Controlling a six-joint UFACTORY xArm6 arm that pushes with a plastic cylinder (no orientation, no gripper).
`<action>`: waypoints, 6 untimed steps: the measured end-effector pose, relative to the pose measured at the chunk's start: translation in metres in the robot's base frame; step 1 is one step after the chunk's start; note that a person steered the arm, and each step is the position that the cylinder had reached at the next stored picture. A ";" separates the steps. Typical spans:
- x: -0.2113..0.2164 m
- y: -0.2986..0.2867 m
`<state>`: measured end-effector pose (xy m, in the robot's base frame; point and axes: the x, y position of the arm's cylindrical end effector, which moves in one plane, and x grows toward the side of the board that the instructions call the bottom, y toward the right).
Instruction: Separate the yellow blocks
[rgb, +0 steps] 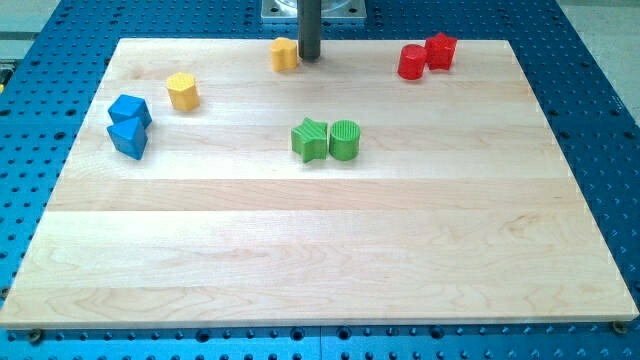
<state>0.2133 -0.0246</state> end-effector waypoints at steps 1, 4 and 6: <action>0.033 -0.083; 0.003 -0.137; 0.041 -0.096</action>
